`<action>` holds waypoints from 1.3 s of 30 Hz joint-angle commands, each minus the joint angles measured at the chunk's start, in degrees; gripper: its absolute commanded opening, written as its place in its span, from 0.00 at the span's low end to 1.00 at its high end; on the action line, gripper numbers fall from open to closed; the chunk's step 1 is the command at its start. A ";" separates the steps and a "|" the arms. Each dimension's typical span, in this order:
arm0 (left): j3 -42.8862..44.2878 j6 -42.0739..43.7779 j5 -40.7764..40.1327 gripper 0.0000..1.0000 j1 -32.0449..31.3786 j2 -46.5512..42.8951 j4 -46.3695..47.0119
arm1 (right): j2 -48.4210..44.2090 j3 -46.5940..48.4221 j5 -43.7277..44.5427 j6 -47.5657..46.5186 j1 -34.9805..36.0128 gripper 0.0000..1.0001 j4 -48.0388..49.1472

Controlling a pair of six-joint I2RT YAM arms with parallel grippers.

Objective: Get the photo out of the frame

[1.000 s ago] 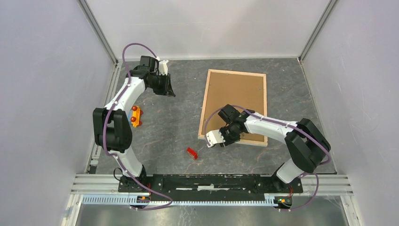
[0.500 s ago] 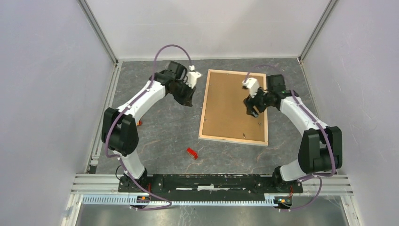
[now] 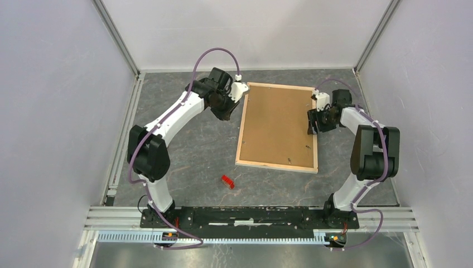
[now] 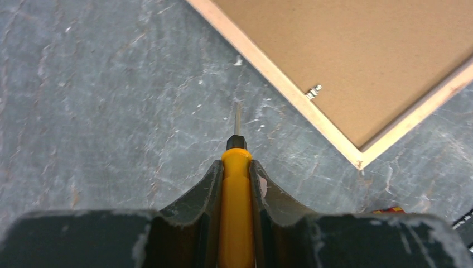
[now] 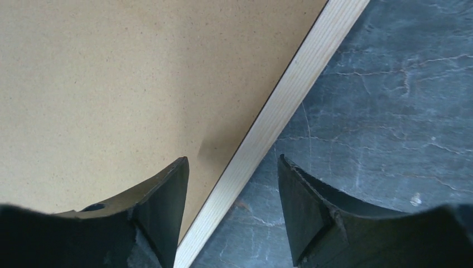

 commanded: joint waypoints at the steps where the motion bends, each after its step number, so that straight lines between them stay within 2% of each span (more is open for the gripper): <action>1: 3.13 -6.77 -8.06 0.02 0.13 -1.09 2.02 | 2.94 1.85 -0.70 3.36 0.20 0.63 2.08; 3: 3.01 -7.69 -9.25 0.02 0.21 -2.29 2.19 | 3.96 1.48 -1.81 3.81 0.48 0.59 2.61; 8: -2.26 -0.33 -2.50 0.02 0.22 -6.80 4.20 | 4.95 0.07 -3.09 5.47 3.37 0.48 4.78; 13: -1.03 6.51 0.99 0.02 -0.19 -5.01 -2.26 | 4.99 -0.97 -4.02 8.18 5.78 0.38 6.79; 19: -1.43 9.06 -4.96 0.02 -3.66 -1.38 -2.60 | 4.49 -3.78 -3.65 12.31 8.32 0.27 8.99; 27: -5.28 12.53 -5.67 0.02 -6.95 -1.51 -5.79 | 3.68 -6.51 -1.49 13.76 8.04 0.18 9.22; 29: -6.89 12.68 -6.70 0.02 -7.81 -1.97 -5.25 | 4.06 -6.82 -0.82 14.24 7.85 0.12 9.41; 31: -7.11 11.57 -7.50 0.02 -7.78 -1.82 -4.79 | 4.36 -6.68 1.57 15.34 7.25 0.00 9.42; 39: -4.96 9.01 -8.64 0.02 -7.66 -0.51 -4.22 | 3.61 -6.97 6.86 22.25 -1.43 0.00 9.25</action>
